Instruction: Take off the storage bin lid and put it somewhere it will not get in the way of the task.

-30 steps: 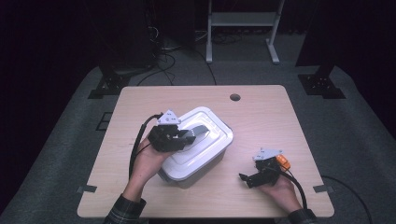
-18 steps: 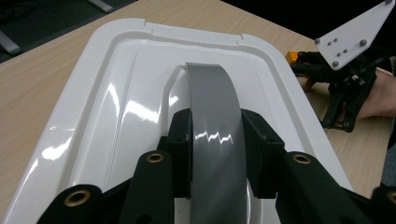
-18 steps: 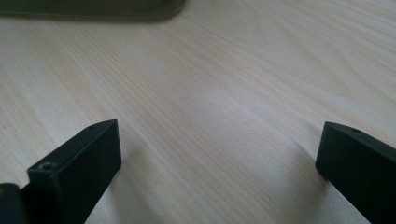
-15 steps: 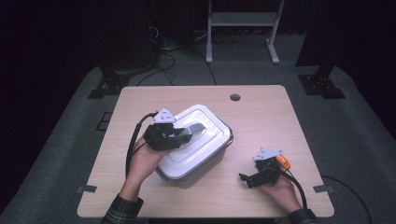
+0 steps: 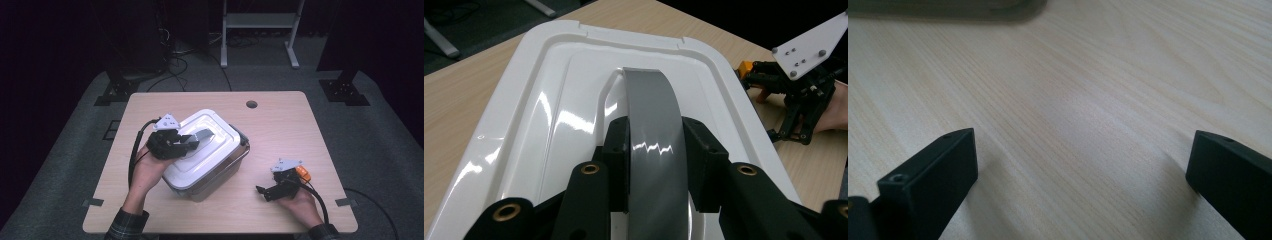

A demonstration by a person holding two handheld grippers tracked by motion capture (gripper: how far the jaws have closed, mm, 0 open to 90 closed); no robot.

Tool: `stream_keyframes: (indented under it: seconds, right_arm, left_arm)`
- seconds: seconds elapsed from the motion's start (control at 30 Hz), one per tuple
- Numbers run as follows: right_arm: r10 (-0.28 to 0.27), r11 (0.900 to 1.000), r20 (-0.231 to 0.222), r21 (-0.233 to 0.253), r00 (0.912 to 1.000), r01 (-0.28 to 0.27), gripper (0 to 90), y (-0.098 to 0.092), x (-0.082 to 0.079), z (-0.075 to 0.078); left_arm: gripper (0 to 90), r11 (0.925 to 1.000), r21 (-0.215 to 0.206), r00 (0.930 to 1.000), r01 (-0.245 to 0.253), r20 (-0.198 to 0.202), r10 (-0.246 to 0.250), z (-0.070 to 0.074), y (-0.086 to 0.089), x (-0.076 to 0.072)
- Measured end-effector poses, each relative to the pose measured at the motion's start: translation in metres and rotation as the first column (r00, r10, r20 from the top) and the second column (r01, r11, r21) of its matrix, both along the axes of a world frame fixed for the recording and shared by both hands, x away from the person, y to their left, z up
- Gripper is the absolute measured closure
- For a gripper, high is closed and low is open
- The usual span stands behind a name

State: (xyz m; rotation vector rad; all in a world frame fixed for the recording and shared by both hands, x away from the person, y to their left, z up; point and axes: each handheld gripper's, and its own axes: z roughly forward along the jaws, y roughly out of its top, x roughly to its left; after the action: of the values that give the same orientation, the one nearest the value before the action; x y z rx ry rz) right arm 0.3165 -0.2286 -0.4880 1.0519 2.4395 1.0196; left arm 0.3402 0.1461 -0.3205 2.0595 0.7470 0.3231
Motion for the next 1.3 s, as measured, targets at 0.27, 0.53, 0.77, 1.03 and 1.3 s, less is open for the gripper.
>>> stream_keyframes:
  seconds: [0.27,0.53,0.77,1.03,1.3]
  right_arm:
    - [0.0,1.0,0.0,0.0,1.0,0.0,0.0,0.0,0.0,0.0]
    - [0.0,1.0,0.0,-0.001,1.0,0.0,0.0,0.0,0.0,0.0]
    - [0.001,1.0,0.0,-0.001,1.0,-0.001,0.0,0.0,0.0,0.0]
    - [0.001,1.0,0.0,-0.001,1.0,-0.001,0.0,0.0,0.0,0.0]
    - [0.0,1.0,0.0,-0.001,1.0,0.0,0.0,0.0,0.0,0.0]
  left_arm:
    - [66.5,0.9998,-0.007,0.9998,-0.018,0.003,0.018,0.001,0.009,0.002]
    - [66.5,0.9988,-0.019,0.999,-0.045,0.002,0.045,0.002,0.019,0.003]
    - [66.4,0.9979,-0.023,0.9982,-0.06,0.003,0.06,0.003,0.027,0.004]
    - [66.5,0.997,-0.022,0.9973,-0.074,0.005,0.074,0.003,0.034,0.006]
    - [66.5,0.9948,-0.031,0.9952,-0.097,0.01,0.098,0.005,0.044,0.006]
